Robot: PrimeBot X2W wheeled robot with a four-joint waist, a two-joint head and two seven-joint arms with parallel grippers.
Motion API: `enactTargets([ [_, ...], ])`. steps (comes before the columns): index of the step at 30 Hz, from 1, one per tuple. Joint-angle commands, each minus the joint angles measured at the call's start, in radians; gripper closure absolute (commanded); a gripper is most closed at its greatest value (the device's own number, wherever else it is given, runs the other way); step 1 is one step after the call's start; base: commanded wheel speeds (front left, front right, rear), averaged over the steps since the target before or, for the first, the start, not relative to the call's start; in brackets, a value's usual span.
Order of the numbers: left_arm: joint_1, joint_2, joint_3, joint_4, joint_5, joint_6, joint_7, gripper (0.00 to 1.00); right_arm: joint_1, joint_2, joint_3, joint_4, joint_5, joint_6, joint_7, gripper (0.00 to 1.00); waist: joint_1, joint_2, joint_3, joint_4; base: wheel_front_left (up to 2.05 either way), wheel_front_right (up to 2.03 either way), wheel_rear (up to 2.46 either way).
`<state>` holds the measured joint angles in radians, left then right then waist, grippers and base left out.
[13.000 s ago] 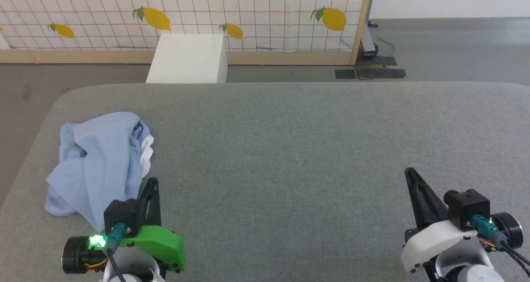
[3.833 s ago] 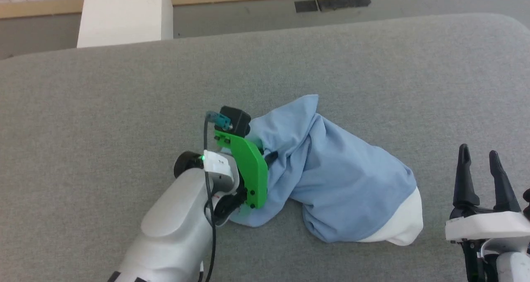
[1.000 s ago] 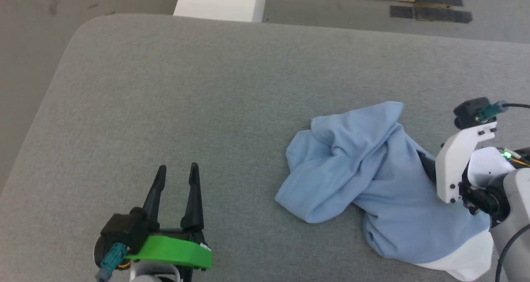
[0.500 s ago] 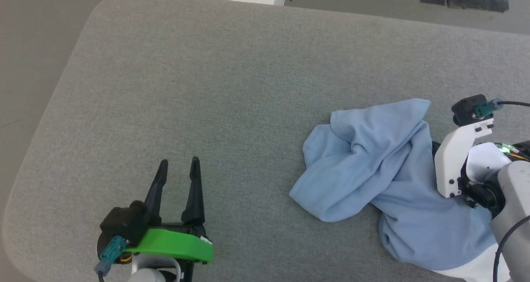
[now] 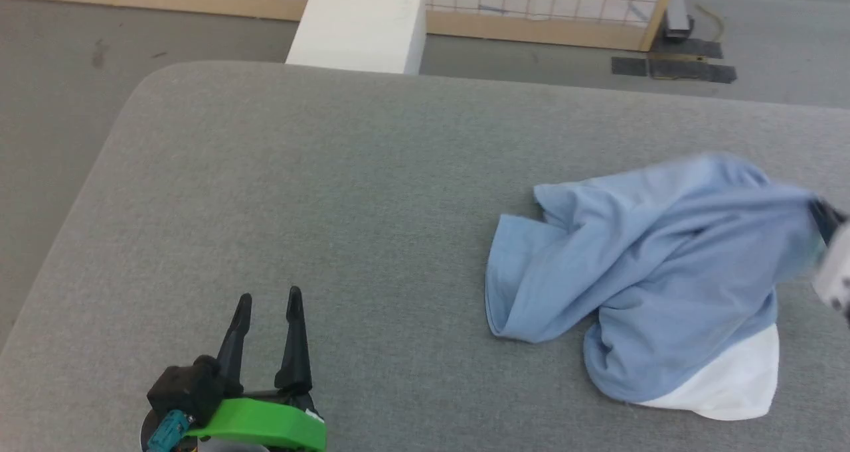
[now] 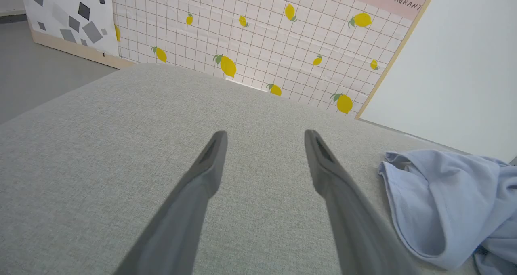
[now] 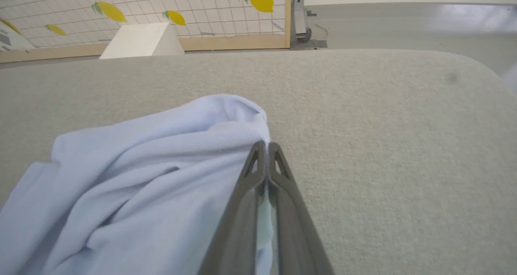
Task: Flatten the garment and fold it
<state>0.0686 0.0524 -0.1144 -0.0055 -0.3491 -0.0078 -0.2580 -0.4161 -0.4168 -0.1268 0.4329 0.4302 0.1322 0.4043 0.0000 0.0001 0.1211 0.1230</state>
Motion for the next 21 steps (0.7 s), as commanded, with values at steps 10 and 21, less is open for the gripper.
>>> enactTargets([
  [10, 0.006, -0.002, 0.004, 0.012, 0.009, -0.016, -0.004, 0.0, 0.315, 0.106, -0.211, -0.028, -0.105, -0.002, -0.031, 0.52, 0.0, -0.0001, -0.007, -0.061, 0.0, 0.0, 0.0],
  [21, -0.006, -0.002, -0.006, 0.014, 0.005, -0.014, -0.004, 0.0, 0.198, 0.11, -0.121, -0.296, -0.094, -0.002, -0.002, 0.0, 0.0, -0.0001, 0.001, -0.079, 0.0, 0.0, 0.0],
])
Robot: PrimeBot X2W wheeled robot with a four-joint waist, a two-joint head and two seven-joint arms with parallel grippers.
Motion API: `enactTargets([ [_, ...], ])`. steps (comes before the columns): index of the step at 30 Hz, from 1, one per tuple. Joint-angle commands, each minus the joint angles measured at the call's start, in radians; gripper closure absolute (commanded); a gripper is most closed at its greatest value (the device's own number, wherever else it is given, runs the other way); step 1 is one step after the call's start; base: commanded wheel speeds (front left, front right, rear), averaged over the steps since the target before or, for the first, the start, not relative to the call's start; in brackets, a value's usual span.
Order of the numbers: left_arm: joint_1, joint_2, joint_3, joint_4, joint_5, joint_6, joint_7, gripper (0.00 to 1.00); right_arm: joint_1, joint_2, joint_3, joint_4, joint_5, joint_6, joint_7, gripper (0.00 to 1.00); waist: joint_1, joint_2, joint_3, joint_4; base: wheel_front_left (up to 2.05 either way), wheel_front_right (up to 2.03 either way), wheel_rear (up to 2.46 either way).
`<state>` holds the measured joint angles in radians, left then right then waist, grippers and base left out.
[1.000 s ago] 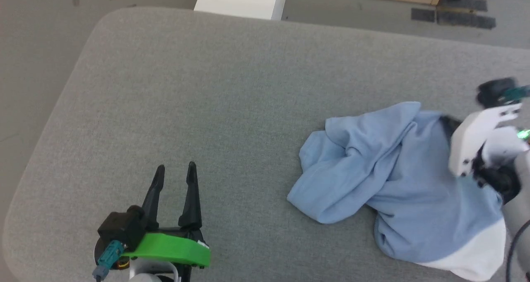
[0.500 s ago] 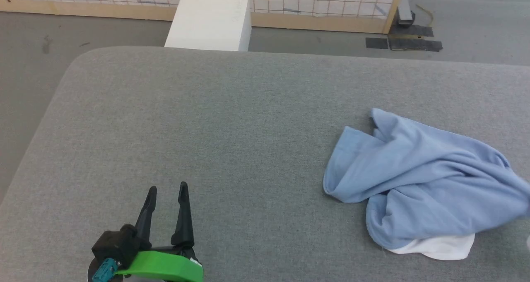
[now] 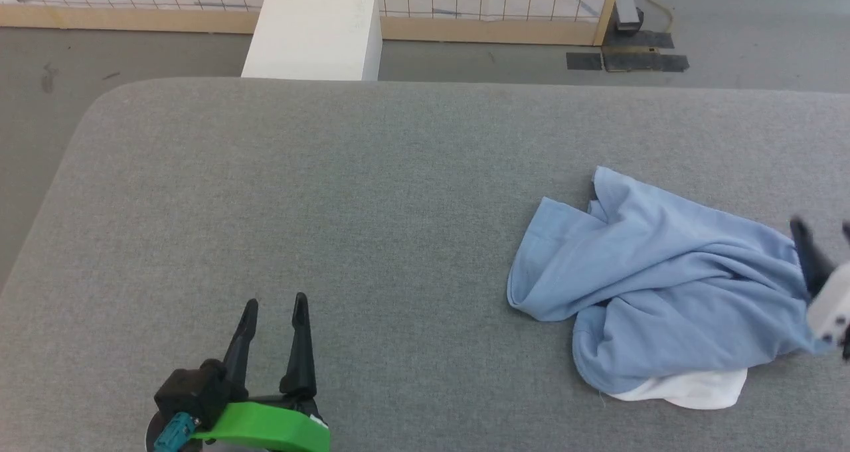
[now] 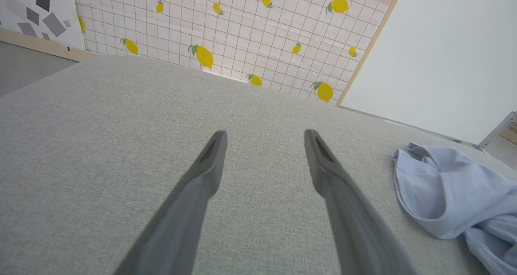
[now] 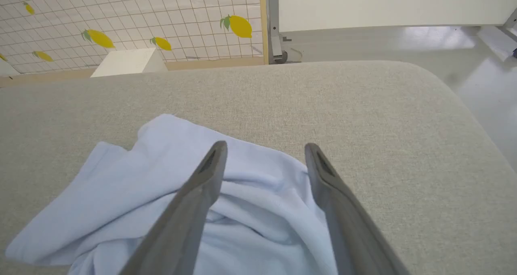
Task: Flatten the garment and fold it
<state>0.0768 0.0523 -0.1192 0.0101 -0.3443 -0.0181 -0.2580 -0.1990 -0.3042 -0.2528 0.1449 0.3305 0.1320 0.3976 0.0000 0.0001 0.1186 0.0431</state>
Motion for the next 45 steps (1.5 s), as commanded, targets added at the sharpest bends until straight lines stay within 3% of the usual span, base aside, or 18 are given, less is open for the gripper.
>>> enactTargets([
  [1, -0.016, -0.002, -0.004, -0.004, 0.0, -0.003, -0.004, 0.0, -0.035, -0.011, 0.016, -0.039, 0.007, -0.001, 0.023, 0.0, 0.0, -0.0001, 0.01, 0.002, 0.0, 0.0, 0.0],
  [7, -0.043, -0.002, -0.02, -0.016, 0.006, -0.002, -0.004, 0.0, -0.155, -0.058, 0.112, -0.104, 0.008, -0.001, 0.153, 0.0, 0.0, -0.0001, 0.066, 0.023, 0.0, 0.0, 0.0],
  [13, -0.094, -0.002, -0.045, -0.02, 0.008, -0.008, -0.004, 0.0, -0.266, -0.112, 0.204, 0.059, -0.018, -0.001, 0.293, 0.0, 0.0, -0.0001, 0.146, 0.076, 0.0, 0.0, 0.0],
  [26, -0.143, -0.002, -0.076, -0.014, -0.013, -0.003, -0.004, 0.0, -0.299, -0.183, 0.372, 0.26, 0.021, -0.001, 0.37, 0.0, 0.0, -0.0001, 0.25, 0.176, 0.0, 0.0, 0.0],
  [27, -0.147, -0.002, -0.079, -0.014, -0.014, -0.002, -0.004, 0.0, -0.294, -0.186, 0.381, 0.27, 0.022, -0.001, 0.363, 0.2, 0.0, -0.0001, 0.252, 0.179, 0.0, 0.0, 0.0],
  [29, -0.153, -0.002, -0.086, -0.012, -0.02, 0.002, -0.004, 0.0, -0.292, -0.192, 0.389, 0.282, 0.022, -0.001, 0.332, 1.0, 0.0, -0.0001, 0.252, 0.183, 0.0, 0.0, 0.0],
  [35, -0.148, -0.002, -0.088, -0.002, -0.027, 0.009, -0.004, 0.0, -0.353, -0.215, 0.436, 0.256, 0.05, -0.001, 0.252, 1.0, 0.0, -0.0001, 0.22, 0.17, 0.0, 0.0, 0.0],
  [39, -0.145, -0.002, -0.094, -0.009, -0.036, 0.006, -0.004, 0.0, -0.504, -0.257, 0.467, 0.172, 0.064, -0.001, 0.187, 1.0, 0.0, -0.0001, 0.23, 0.171, 0.0, 0.0, 0.0],
  [45, -0.168, -0.002, -0.121, -0.015, -0.052, 0.006, -0.004, 0.0, -0.666, -0.302, 0.477, 0.177, 0.028, -0.001, 0.17, 1.0, 0.0, -0.0001, 0.289, 0.212, 0.0, 0.0, 0.0],
])
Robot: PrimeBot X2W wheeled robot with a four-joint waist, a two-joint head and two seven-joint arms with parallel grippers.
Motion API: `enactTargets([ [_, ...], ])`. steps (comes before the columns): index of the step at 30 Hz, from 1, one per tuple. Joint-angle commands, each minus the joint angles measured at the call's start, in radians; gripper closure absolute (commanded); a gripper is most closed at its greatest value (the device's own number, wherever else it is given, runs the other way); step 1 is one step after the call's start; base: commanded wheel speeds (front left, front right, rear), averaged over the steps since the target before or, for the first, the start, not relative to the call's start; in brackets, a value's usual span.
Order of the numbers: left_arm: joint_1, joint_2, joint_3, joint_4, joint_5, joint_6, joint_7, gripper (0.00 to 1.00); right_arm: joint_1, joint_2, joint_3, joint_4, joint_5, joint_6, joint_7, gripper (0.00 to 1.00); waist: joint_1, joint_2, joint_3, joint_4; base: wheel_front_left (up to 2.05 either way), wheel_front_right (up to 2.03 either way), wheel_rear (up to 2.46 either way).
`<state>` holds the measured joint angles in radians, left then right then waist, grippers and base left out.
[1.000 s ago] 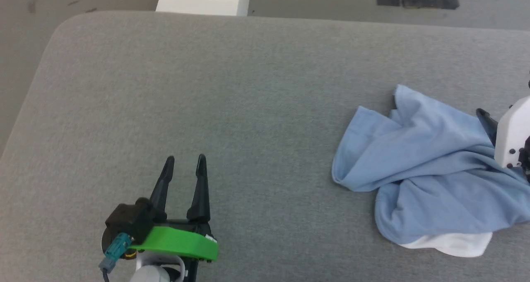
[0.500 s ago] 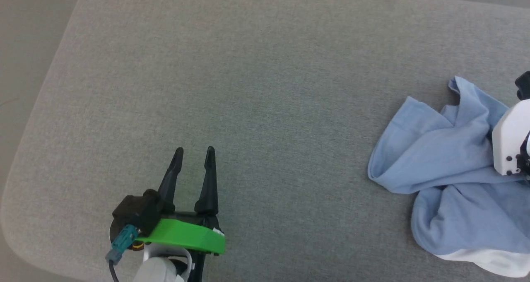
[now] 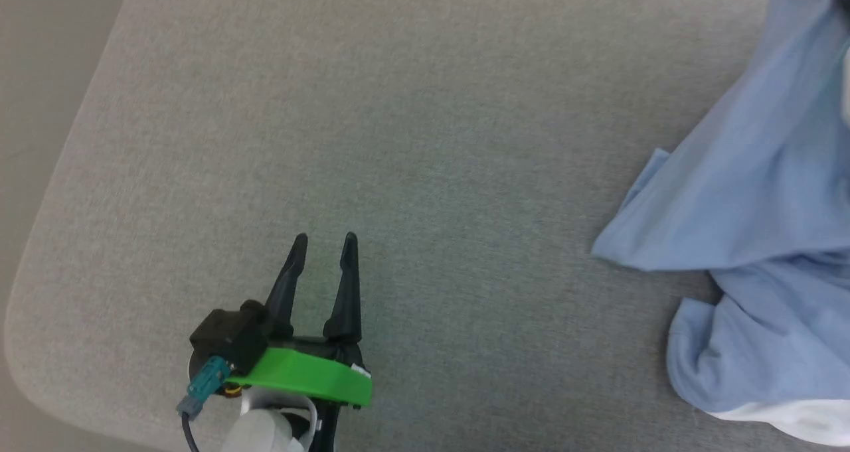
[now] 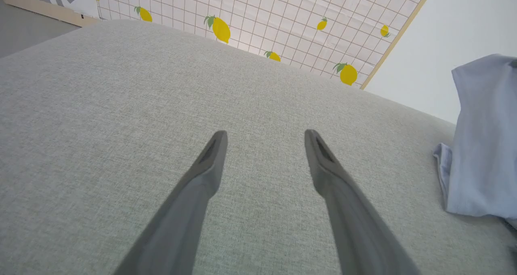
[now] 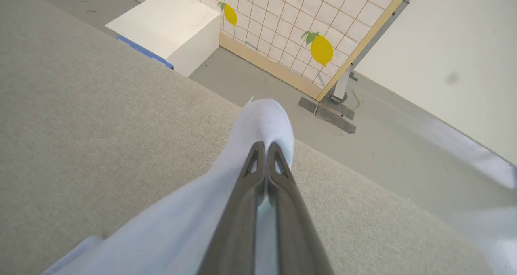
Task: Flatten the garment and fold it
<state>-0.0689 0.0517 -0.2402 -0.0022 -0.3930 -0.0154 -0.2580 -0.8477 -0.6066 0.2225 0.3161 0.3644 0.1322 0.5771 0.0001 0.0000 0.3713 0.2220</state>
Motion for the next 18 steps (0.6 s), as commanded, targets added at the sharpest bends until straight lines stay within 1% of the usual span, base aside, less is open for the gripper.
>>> enactTargets([
  [1, -0.027, -0.001, -0.005, -0.002, -0.006, 0.005, -0.004, 0.0, -0.044, -0.004, -0.001, 0.022, -0.014, -0.002, -0.022, 1.0, -0.0001, 0.0, 0.049, 0.043, 0.0, 0.0, 0.0],
  [6, -0.04, -0.001, -0.025, 0.005, -0.015, 0.006, -0.004, 0.0, -0.1, 0.0, -0.01, 0.118, -0.096, -0.002, -0.092, 1.0, -0.0001, 0.0, 0.085, 0.088, 0.0, 0.0, 0.0],
  [8, -0.045, -0.001, -0.032, 0.005, -0.02, 0.006, -0.004, 0.0, -0.1, 0.006, -0.012, 0.169, -0.126, -0.002, -0.098, 1.0, -0.0001, 0.0, 0.097, 0.104, 0.0, 0.0, 0.0],
  [9, -0.05, -0.001, -0.04, 0.006, -0.024, 0.007, -0.004, 0.0, -0.092, 0.016, -0.014, 0.217, -0.147, -0.002, -0.099, 1.0, -0.0001, 0.0, 0.107, 0.118, 0.0, 0.0, 0.0],
  [11, -0.053, -0.001, -0.049, 0.006, -0.028, 0.009, -0.004, 0.0, -0.083, 0.026, -0.015, 0.258, -0.159, -0.002, -0.092, 1.0, -0.0001, 0.0, 0.117, 0.126, 0.0, 0.0, 0.0],
  [12, -0.057, -0.001, -0.053, 0.007, -0.029, 0.01, -0.004, 0.0, -0.08, 0.032, -0.021, 0.28, -0.161, -0.002, -0.083, 0.79, -0.0001, 0.0, 0.12, 0.129, 0.0, 0.0, 0.0],
  [13, -0.059, -0.001, -0.056, 0.008, -0.031, 0.011, -0.004, 0.0, -0.078, 0.038, -0.025, 0.296, -0.164, -0.002, -0.075, 0.54, -0.0001, 0.0, 0.121, 0.13, 0.0, 0.0, 0.0],
  [14, -0.061, -0.001, -0.059, 0.009, -0.032, 0.013, -0.004, 0.0, -0.078, 0.044, -0.029, 0.309, -0.168, -0.002, -0.072, 0.0, -0.0001, 0.0, 0.122, 0.13, 0.0, 0.0, 0.0],
  [18, -0.071, -0.001, -0.059, 0.014, -0.037, 0.019, -0.004, 0.0, -0.093, 0.06, -0.036, 0.328, -0.179, -0.002, -0.083, 0.0, -0.0001, 0.0, 0.11, 0.115, 0.0, 0.0, 0.0],
])
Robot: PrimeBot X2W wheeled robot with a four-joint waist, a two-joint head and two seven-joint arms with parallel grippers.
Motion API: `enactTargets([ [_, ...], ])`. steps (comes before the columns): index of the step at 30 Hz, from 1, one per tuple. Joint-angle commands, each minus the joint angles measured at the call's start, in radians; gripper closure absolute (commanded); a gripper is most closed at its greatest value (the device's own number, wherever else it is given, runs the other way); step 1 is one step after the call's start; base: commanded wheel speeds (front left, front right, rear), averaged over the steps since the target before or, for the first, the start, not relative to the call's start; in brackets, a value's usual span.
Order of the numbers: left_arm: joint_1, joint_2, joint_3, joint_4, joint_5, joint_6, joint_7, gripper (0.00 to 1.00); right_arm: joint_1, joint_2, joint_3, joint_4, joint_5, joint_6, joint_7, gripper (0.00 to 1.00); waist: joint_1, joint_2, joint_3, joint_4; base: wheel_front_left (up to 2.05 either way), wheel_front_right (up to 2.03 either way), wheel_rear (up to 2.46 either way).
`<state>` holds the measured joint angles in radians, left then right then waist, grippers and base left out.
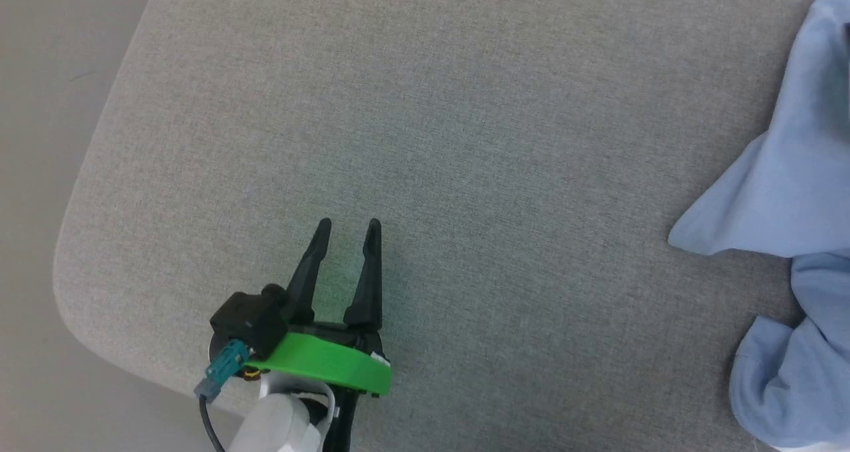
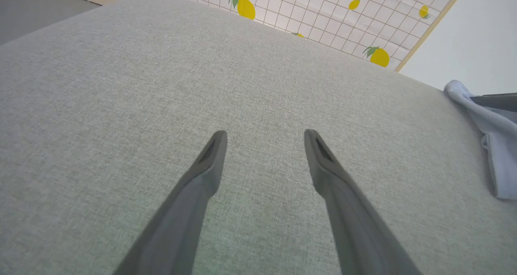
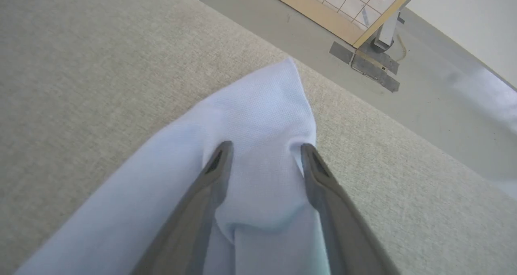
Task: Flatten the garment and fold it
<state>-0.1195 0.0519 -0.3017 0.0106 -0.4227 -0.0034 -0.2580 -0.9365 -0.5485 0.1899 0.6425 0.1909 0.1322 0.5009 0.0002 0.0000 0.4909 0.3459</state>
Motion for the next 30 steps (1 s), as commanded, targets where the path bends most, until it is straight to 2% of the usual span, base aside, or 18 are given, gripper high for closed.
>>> enactTargets([
  [1, -0.02, -0.002, 0.004, 0.002, -0.005, 0.007, -0.004, 0.0, -0.009, 0.004, -0.004, 0.001, -0.005, -0.002, -0.014, 0.0, -0.0002, 0.0, -0.015, -0.015, 0.0, 0.0, 0.0],
  [5, -0.014, -0.002, 0.021, 0.007, 0.004, 0.004, -0.004, 0.0, -0.032, 0.018, -0.012, -0.006, 0.008, -0.002, -0.058, 0.0, -0.0002, 0.0, -0.058, -0.05, 0.0, 0.0, 0.0],
  [10, 0.011, -0.002, 0.061, 0.001, 0.028, 0.001, -0.004, 0.0, -0.002, 0.078, -0.125, -0.038, 0.011, -0.002, -0.175, 0.0, -0.0002, 0.0, -0.143, -0.113, 0.0, 0.0, 0.0],
  [14, 0.038, -0.002, 0.092, -0.013, 0.048, -0.002, -0.004, 0.0, 0.082, 0.131, -0.241, -0.111, 0.012, -0.002, -0.256, 0.0, -0.0002, 0.0, -0.201, -0.15, 0.0, 0.0, 0.0],
  [17, 0.066, -0.002, 0.119, -0.018, 0.059, -0.005, -0.004, 0.0, 0.19, 0.19, -0.34, -0.204, -0.001, -0.002, -0.307, 0.0, -0.0002, 0.0, -0.242, -0.179, 0.0, 0.0, 0.0],
  [23, 0.118, -0.002, 0.151, -0.022, 0.078, -0.016, -0.004, 0.0, 0.462, 0.311, -0.446, -0.453, -0.007, -0.002, -0.373, 0.0, -0.0002, 0.0, -0.29, -0.219, 0.0, 0.0, 0.0],
  [30, 0.161, -0.002, 0.17, -0.038, 0.088, -0.023, -0.004, 0.0, 0.772, 0.46, -0.507, -0.682, -0.081, -0.002, -0.543, 0.0, -0.0002, 0.0, -0.309, -0.249, 0.0, 0.0, 0.0],
])
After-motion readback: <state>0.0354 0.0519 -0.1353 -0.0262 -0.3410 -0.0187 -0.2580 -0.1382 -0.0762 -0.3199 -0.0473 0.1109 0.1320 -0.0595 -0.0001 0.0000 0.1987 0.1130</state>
